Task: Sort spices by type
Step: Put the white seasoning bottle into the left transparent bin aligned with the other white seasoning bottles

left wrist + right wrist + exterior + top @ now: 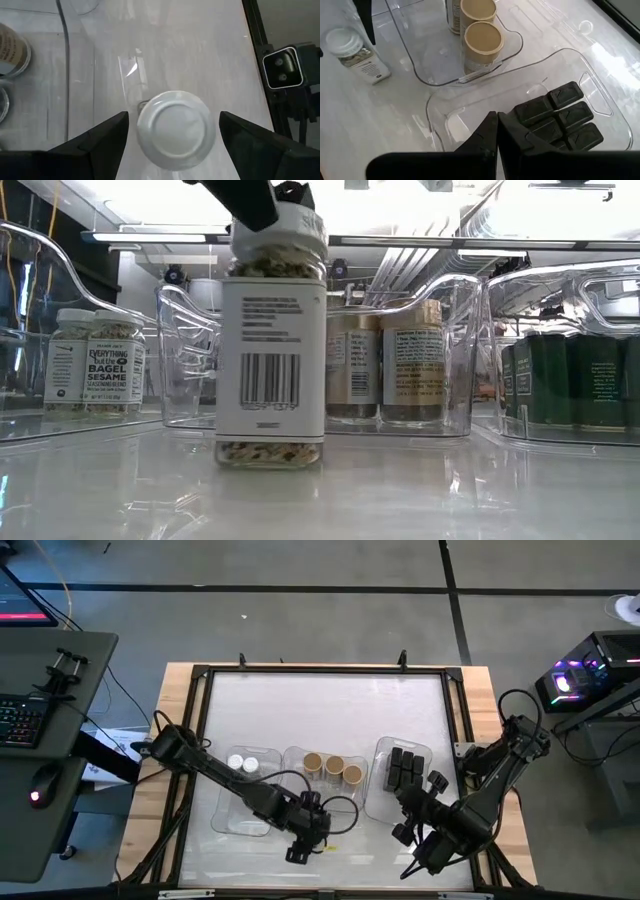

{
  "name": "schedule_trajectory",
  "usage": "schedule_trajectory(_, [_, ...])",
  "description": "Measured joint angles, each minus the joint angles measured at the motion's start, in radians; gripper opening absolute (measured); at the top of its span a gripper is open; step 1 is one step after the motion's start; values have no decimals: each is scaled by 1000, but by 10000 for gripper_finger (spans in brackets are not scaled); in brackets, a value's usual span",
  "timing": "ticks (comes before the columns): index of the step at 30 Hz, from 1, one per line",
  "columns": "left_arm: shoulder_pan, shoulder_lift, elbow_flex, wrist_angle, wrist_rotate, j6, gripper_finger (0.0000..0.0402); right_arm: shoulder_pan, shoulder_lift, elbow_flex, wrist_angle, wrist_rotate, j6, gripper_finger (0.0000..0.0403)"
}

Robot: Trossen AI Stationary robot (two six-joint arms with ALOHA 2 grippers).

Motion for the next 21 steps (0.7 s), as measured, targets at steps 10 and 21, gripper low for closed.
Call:
schedule_trajectory(10, [-11, 11, 0, 5, -26, -7, 298, -5, 0, 0, -11, 18, -1, 0])
schedule_trajectory(21, [-9, 93, 0, 28, 5, -159, 298, -5, 0, 1, -17, 18, -2, 0])
